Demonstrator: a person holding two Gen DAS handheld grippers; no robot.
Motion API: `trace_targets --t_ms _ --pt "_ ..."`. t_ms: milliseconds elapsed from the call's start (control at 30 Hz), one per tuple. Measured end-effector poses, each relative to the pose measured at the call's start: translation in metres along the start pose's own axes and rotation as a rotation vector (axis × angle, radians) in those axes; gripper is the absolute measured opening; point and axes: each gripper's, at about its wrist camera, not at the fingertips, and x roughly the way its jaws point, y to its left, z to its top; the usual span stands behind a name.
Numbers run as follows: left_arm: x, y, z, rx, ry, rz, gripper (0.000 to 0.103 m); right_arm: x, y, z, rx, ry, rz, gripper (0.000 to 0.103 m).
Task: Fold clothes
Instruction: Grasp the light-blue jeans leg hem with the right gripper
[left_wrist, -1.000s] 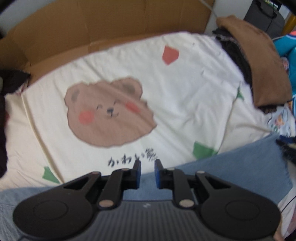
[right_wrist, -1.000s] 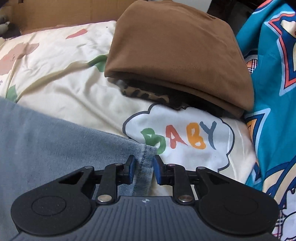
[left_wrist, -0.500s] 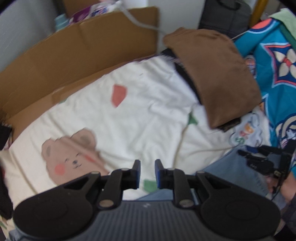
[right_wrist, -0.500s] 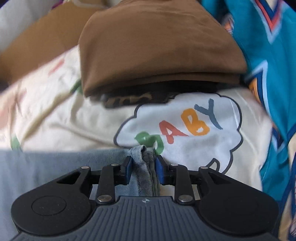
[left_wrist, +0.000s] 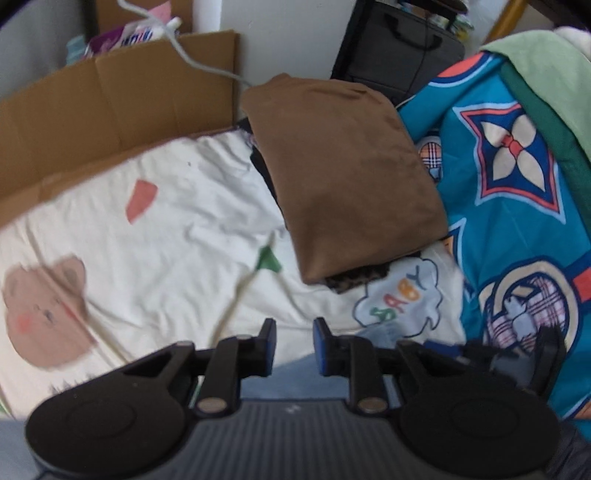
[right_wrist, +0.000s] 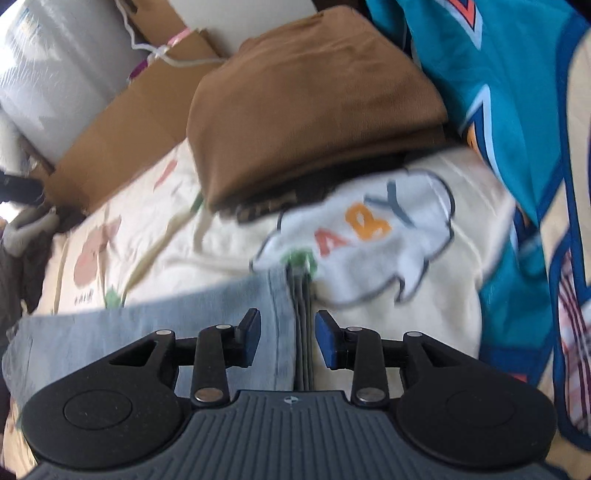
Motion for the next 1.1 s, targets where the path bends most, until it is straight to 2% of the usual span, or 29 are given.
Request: trace_targets --t_ms 100,233,433,567,667,933,1100 --pt "0.004 -0.005 -0.014 -0.092 0.016 -0.034 0.023 -0.004 -0.001 -0.016 0.001 0.038 0.011 0.04" --pt "0.007 -0.013 -0.029 -0.156 0.021 -0.066 0.023 -0.005 -0.001 -0.035 0.007 0.079 0.008 0.044" --pt "0.024 -0.023 -0.059 -0.116 0.072 -0.059 0.024 -0.001 -0.006 -0.059 0.033 0.138 0.01 0.046" --pt "0.037 -0.021 -0.08 -0.117 0.134 -0.061 0.024 0.001 -0.014 -0.064 0.103 0.137 0.065 0.053" --pt "0.044 -0.02 -0.091 -0.11 0.166 -0.051 0.024 0.003 -0.025 -0.062 0.157 0.144 0.117 0.053" --pt "0.047 -0.024 -0.096 -0.118 0.183 -0.061 0.024 -0.013 -0.023 -0.056 0.188 0.124 0.278 0.051" --pt "0.048 -0.031 -0.1 -0.102 0.192 -0.066 0.025 -0.003 -0.024 -0.052 0.205 0.122 0.271 0.051"
